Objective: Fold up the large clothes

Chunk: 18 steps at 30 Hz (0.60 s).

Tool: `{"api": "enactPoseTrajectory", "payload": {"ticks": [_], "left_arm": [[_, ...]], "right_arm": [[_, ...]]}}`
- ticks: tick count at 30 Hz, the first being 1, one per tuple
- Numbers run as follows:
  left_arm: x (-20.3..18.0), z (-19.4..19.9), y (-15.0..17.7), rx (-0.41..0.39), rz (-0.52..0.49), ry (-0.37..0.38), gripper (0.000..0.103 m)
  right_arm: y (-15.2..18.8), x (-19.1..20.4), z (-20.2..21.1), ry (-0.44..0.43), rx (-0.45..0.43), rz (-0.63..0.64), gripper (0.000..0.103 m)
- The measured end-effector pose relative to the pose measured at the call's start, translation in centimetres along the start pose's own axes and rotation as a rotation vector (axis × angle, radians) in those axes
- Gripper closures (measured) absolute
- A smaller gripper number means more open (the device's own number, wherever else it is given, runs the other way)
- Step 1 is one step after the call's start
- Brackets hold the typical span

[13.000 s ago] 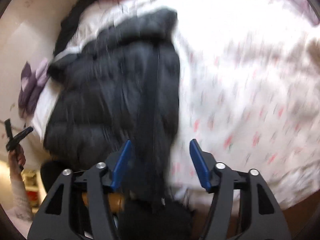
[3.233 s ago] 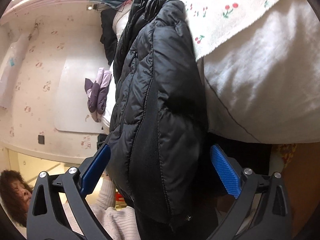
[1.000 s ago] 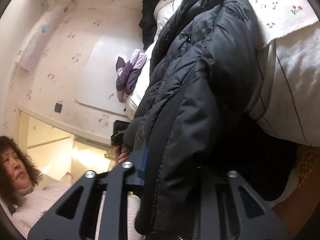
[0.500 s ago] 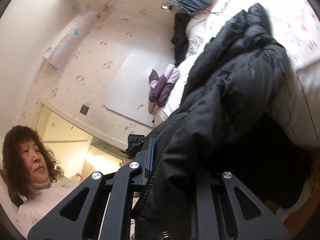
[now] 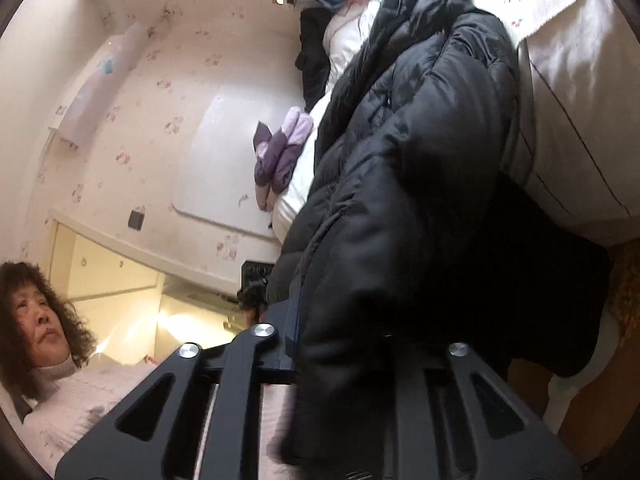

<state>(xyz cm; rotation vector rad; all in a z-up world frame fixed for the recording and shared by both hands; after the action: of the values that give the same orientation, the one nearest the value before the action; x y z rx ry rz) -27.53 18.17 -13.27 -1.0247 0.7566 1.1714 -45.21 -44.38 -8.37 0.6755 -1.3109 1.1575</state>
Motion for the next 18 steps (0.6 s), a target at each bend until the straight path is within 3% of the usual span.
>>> {"api": "enactPoseTrajectory", "payload": {"ticks": [4,10,18], "left_arm": [[-2.2,1.5,0.3,-0.066,-0.052,0.057,0.088],[-6.0,4.0,0.7,-0.125,-0.118,0.143,0.088],[-4.9,5.3,-1.2,-0.215,-0.046,0.196,0.088]], "right_arm": [[0.1,1.8,0.0,-0.096,-0.061,0.024,0.091],[-0.4,4.4,1.8,-0.264,-0.159,0.062,0.091],[-2.3,3.7,1.7,-0.371,-0.241,0.046,0.091]]}}
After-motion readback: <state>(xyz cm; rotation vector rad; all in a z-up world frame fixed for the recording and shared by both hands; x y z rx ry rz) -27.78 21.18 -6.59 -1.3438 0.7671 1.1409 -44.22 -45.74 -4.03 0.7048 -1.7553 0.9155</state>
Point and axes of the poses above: each gripper's, at about its wrist camera, not at the fingertips, and z roughly against the way its jaws point, x to its left, y to its underside, the point moved 5 cm from there along -z, roughly the way its jaws point, and after that the axes turned 4 degrees about x, right-handed, at the moved point
